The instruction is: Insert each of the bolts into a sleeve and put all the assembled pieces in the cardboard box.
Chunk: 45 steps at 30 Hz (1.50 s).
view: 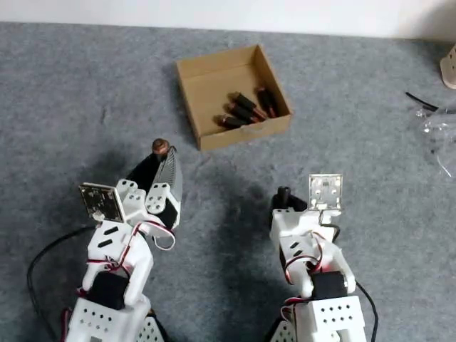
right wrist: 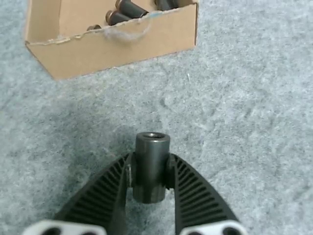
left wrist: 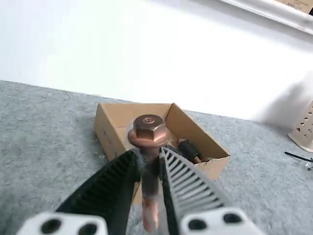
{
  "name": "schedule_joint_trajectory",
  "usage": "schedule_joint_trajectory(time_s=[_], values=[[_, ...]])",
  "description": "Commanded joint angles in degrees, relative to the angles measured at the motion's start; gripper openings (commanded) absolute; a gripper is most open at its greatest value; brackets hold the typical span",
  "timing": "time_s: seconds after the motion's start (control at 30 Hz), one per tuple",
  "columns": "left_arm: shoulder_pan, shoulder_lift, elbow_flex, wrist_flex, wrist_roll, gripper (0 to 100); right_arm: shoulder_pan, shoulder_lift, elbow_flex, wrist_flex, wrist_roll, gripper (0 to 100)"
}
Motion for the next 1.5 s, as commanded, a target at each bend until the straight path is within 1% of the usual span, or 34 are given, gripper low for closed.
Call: schedule_joint_trajectory(time_s=[0.0, 0.2, 0.27, 0.4, 0.53, 0.67, 0.77, 0.9, 1.03, 1.2, 1.47], values=[[0.66, -0.48, 1.1, -1.49, -0.35, 1, 0.84, -1.01, -0.75, -2.07, 0.79, 0.4], [0.92, -0.48, 1.1, -1.58, -0.09, 1, 0.31, -1.01, -0.84, -2.15, 0.35, 0.4], [0.92, -0.48, 0.75, -1.58, 2.29, 1, -1.54, -1.1, -0.92, -2.86, 0.7, 0.4], [0.84, -0.48, -0.31, -1.58, 5.98, 1, -6.46, -4.18, -0.92, -8.84, 1.14, 0.4], [0.84, -0.48, -1.63, -1.58, 6.07, 1, -11.74, -11.38, -0.4, -12.79, 8.7, 0.4], [1.1, -0.48, -4.18, -1.58, 6.24, 1, -17.27, -17.01, 3.03, -12.18, 15.21, 0.4], [3.65, -0.48, -6.46, -1.49, 6.24, 1, -19.74, -16.31, 5.41, -12.44, 15.74, 0.4], [8.84, -0.48, -9.54, -1.49, 6.07, 1, -22.64, -16.48, 5.93, -12.44, 16.0, 0.4], [9.71, -0.48, -12.62, -1.41, 6.07, 1, -25.98, -16.48, 6.37, -12.18, 16.0, 0.4], [10.51, -0.48, -12.88, -1.32, 6.15, 1, -26.33, -16.48, 6.37, -12.09, 16.0, 0.4], [17.01, -0.48, -12.79, -0.88, 6.15, 1, -26.33, -16.48, 6.37, -12.09, 16.0, 0.4]])
